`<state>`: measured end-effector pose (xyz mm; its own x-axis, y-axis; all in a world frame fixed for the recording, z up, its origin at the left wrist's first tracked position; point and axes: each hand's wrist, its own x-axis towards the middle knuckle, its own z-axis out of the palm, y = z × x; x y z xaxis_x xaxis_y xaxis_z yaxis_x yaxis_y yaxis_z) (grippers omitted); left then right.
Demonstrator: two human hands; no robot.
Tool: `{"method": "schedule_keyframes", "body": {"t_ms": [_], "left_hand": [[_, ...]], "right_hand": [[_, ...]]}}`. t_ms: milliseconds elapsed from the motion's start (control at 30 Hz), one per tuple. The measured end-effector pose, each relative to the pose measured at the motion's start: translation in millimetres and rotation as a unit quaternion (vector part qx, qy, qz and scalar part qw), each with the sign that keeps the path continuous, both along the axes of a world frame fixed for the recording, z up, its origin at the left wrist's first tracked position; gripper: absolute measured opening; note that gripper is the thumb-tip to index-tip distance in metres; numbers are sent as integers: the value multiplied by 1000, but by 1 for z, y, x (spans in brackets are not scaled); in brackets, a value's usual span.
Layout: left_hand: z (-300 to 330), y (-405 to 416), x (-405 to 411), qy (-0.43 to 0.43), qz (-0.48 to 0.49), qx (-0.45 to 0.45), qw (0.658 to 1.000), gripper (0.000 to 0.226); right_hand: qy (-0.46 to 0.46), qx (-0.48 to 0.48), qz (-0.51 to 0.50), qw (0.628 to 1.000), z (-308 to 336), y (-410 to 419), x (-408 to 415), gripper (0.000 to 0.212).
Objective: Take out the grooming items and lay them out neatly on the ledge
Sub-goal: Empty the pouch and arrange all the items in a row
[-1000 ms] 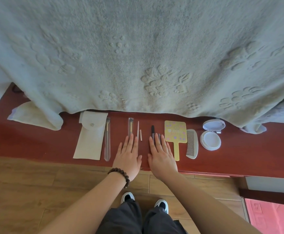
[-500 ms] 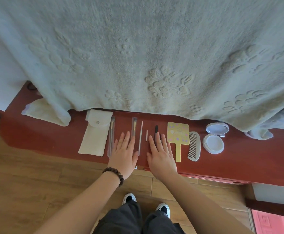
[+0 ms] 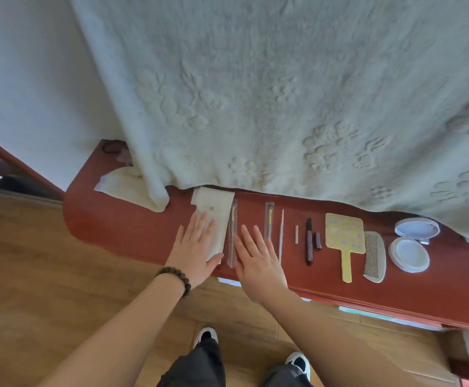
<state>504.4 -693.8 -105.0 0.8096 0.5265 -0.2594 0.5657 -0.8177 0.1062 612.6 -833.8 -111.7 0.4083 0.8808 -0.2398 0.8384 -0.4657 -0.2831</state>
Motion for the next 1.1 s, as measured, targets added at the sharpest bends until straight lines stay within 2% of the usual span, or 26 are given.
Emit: {"method": "schedule_keyframes", "body": {"t_ms": [167,467,600,800,1100], "left_hand": [[-18,22,-6,36,-57,-26,997,69],[-24,17,-6,-2,-45,-51,998,71],[-22,16,-5,11,-57,-72,996,71],[-19,20,-6,22,-70,-85,994,81],[-17,9,-3,25,-78,-88,993,86]], "right_hand": [[-12,-37,-43,998,-18,27,-20,73],[-39,-66,-149,986,-18,27,-28,76],[-44,-53,-136,988,-13,32,-16,56],[-48,11,-149,988,-4,13,-12,57],[-24,-58,-158,985,-10,-10,-14,61]]}}
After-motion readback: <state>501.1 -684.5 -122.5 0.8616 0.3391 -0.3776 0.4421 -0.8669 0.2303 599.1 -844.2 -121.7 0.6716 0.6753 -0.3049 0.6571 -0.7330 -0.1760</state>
